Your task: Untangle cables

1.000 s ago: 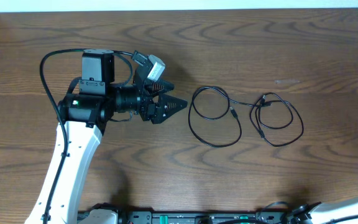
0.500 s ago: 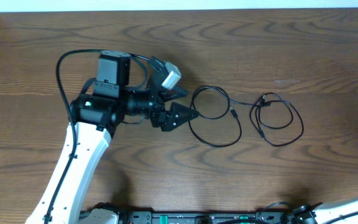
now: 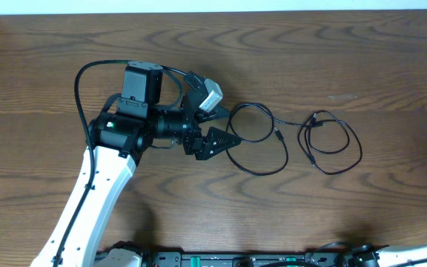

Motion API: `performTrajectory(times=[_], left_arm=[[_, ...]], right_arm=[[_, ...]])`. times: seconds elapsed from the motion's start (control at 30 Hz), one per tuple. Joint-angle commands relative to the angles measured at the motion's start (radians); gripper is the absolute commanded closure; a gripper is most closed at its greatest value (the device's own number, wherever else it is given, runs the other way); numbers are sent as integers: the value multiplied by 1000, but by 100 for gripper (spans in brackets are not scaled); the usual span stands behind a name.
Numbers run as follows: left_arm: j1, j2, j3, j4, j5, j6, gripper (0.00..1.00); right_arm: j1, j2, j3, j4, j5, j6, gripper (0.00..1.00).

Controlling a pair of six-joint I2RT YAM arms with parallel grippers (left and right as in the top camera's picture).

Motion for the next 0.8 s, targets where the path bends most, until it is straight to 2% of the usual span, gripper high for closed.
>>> performTrajectory(times=[0.0,0.13,0.37,0.4,0.5,0.77], left_arm=[[-2,1,-6,1,-5,42,18],[-2,1,-6,3,-5,43,18],[-2,1,-6,5,-5,43,18],[-2,1,-6,5,-5,43,18],[-2,1,-6,5,-5,43,18],[-2,1,-6,4,-5,43,18]], right_arm=[[-18,-2,-66,41,-52,16,99],[-4,-2,-136,151,-148,-91,99],[80,-2,-169,233,-151,-179,99],[89,-2,-169,237,-150,-185,97],[117,-2,-169,248,-150,-196,82],[164,-2,-169,251,-150,-225,72]])
